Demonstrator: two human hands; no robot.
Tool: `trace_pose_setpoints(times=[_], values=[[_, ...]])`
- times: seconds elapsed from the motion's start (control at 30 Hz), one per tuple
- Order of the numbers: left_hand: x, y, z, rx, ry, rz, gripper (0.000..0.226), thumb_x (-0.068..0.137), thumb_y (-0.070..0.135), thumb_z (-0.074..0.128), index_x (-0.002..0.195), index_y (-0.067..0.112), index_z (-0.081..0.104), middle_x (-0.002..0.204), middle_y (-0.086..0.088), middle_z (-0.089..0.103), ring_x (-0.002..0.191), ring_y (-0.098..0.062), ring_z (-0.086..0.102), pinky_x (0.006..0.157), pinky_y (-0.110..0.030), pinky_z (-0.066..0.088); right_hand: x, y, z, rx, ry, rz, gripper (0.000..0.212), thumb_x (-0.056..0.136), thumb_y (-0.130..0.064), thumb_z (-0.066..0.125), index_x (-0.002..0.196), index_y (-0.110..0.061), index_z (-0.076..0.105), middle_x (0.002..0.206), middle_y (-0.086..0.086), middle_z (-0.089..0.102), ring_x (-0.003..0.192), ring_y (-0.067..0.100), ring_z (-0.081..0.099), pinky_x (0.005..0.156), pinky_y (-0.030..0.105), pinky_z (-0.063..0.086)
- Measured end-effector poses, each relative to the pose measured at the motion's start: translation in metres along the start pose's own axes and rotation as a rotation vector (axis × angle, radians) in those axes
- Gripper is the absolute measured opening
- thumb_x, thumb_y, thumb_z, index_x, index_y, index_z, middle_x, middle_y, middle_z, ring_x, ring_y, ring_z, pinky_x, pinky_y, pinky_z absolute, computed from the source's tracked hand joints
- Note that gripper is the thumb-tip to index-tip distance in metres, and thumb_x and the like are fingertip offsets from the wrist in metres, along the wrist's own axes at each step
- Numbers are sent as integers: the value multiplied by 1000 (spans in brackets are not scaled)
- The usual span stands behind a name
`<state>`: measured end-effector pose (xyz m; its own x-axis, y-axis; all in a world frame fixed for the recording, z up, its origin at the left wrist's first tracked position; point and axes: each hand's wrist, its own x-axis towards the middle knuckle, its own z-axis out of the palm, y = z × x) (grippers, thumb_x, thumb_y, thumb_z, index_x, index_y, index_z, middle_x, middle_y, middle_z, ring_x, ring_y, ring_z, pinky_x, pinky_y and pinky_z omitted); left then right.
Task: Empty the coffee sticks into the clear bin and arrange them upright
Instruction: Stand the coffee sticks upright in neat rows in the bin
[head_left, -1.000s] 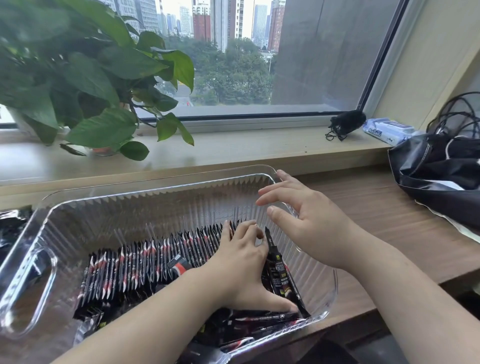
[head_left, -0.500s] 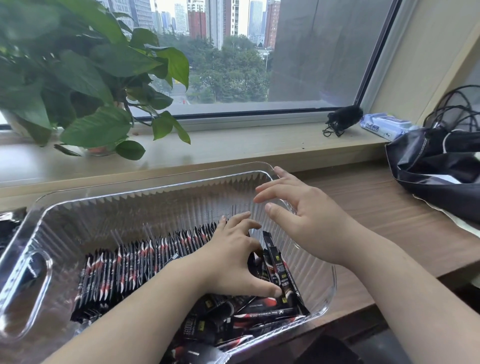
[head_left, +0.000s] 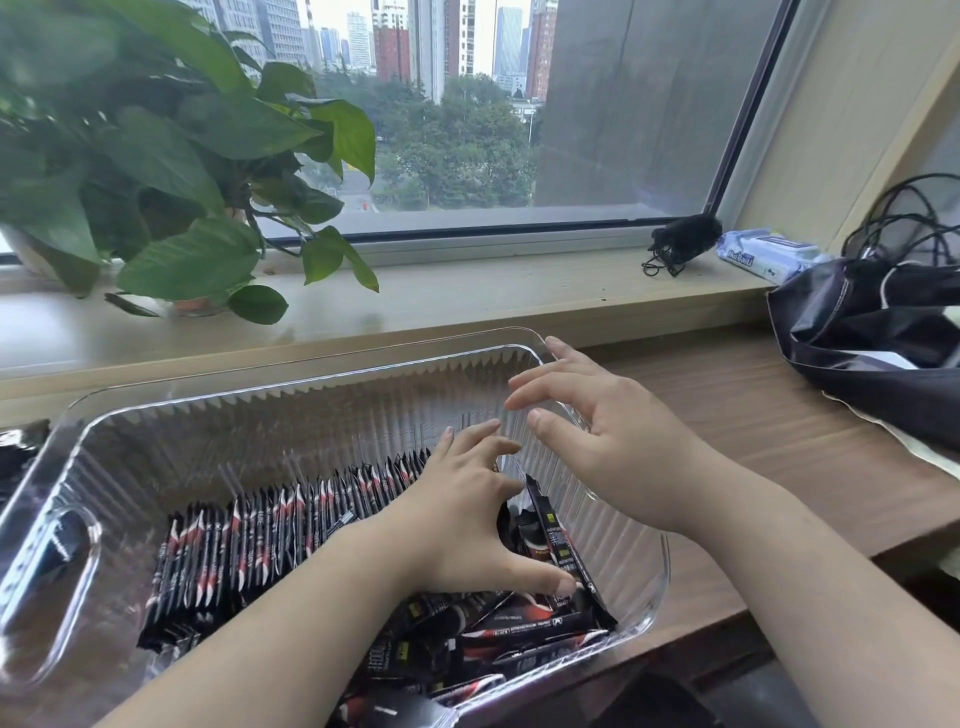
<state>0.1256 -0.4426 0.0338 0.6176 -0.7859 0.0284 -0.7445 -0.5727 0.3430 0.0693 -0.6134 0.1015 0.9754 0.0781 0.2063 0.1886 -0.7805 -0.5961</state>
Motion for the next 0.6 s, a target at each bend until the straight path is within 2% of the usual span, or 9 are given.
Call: trace_pose_setpoints(times=[0.13, 0.33, 0.47, 0.6], values=[[0, 4, 1, 44, 58, -2, 94, 55, 96, 52, 115, 26, 70, 149, 9, 34, 145, -6, 3, 123, -43, 14, -1, 0, 0, 6, 1, -1, 20, 101, -23, 55, 112, -31, 70, 131, -23, 58, 148, -9, 14, 121, 26, 19], [3, 10, 12, 132, 55, 28, 86, 56, 96, 49, 95, 22, 71, 147, 4, 33, 147, -12, 0, 121, -51, 8, 0, 1, 1, 16, 9, -4, 21, 100, -23, 55, 111, -29, 71, 129, -23, 60, 147, -10, 15, 121, 24, 19], [5, 13, 15, 164, 76, -17, 88, 60, 97, 44, 98, 23, 72, 150, 1, 33, 147, -15, 2, 121, -52, 8, 1, 1, 1, 13, 7, -2, 21, 100, -22, 55, 111, -28, 72, 129, -23, 60, 147, -10, 15, 120, 22, 19], [8, 6, 11, 185, 188, -93, 83, 68, 93, 40, 102, 25, 73, 149, 2, 38, 145, -18, 13, 121, -45, 13, 0, 2, 1, 22, 9, -4, 21, 100, -22, 56, 112, -27, 72, 128, -24, 60, 147, -9, 16, 117, 17, 17]])
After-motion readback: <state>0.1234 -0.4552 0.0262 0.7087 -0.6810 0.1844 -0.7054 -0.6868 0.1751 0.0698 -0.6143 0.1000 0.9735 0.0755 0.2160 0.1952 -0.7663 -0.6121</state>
